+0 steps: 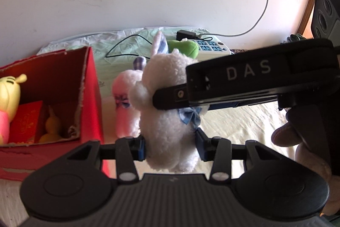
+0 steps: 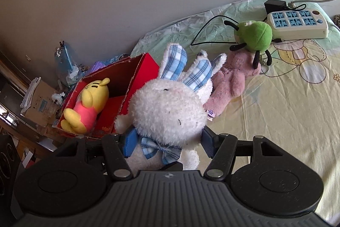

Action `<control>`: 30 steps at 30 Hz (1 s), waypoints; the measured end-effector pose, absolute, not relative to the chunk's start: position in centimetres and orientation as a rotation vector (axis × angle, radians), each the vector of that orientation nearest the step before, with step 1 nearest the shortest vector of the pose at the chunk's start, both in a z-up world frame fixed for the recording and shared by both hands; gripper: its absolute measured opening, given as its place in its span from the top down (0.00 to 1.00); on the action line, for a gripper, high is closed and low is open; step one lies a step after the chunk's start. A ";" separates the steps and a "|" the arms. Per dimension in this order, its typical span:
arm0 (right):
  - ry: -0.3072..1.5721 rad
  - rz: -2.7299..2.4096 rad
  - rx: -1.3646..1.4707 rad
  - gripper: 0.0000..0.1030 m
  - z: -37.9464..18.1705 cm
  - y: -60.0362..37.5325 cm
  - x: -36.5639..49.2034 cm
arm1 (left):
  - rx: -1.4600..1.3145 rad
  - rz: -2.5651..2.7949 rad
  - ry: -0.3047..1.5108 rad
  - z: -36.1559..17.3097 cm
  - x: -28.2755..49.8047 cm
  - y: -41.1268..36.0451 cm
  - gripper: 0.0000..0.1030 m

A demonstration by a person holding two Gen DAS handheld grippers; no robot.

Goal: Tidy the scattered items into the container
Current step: 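Lift and carry the white bunny with the right gripper to the red box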

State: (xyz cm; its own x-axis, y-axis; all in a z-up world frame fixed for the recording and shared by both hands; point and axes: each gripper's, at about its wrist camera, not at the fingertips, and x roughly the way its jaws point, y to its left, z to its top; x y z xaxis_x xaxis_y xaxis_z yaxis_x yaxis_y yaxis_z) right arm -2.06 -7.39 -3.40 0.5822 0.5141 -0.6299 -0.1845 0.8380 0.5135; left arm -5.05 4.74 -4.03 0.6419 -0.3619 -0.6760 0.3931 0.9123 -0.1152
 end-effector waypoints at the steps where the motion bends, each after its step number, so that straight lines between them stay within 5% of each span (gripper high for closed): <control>1: 0.855 0.418 0.424 0.38 -3.3 -7.1 -2.2 | 0.044 -0.434 0.757 -3.9 -5.1 5.1 0.56; 30: 0.771 0.558 0.277 0.37 1.1 6.7 1.9 | -0.095 -0.264 0.662 0.0 -3.6 19.4 0.56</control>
